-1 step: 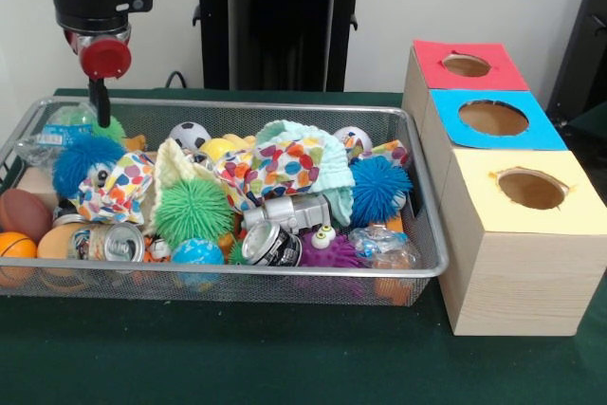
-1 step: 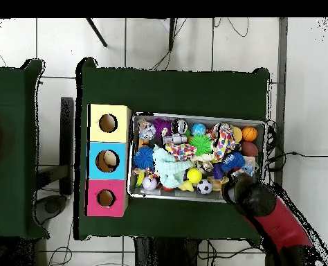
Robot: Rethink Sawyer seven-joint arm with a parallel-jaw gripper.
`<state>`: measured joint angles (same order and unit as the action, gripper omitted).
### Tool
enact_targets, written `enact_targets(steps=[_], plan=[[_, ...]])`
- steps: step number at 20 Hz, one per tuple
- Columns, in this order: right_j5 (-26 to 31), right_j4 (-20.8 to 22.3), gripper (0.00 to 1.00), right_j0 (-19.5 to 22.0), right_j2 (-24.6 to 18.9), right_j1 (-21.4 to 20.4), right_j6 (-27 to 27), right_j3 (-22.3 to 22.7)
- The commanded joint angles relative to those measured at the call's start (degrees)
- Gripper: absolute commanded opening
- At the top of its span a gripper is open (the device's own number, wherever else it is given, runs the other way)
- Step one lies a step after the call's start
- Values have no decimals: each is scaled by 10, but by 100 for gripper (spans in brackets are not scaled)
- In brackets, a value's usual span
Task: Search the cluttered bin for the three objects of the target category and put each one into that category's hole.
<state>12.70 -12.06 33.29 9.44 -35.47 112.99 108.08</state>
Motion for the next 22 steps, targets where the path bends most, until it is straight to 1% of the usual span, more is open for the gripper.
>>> enact_targets(steps=[1, 9, 11, 14, 16, 17, 22], plan=[[69, 12, 100, 16, -37, -4, 32, -26], [64, 9, 100, 21, -44, -5, 36, -17], [62, 13, 100, 22, -43, -5, 31, -21], [84, 17, 100, 32, -45, -8, 16, -32], [102, 22, 100, 44, -54, -8, 0, -41], [111, 21, 100, 52, -63, -11, -5, -37], [115, 29, 100, 62, -74, -8, -13, -44]])
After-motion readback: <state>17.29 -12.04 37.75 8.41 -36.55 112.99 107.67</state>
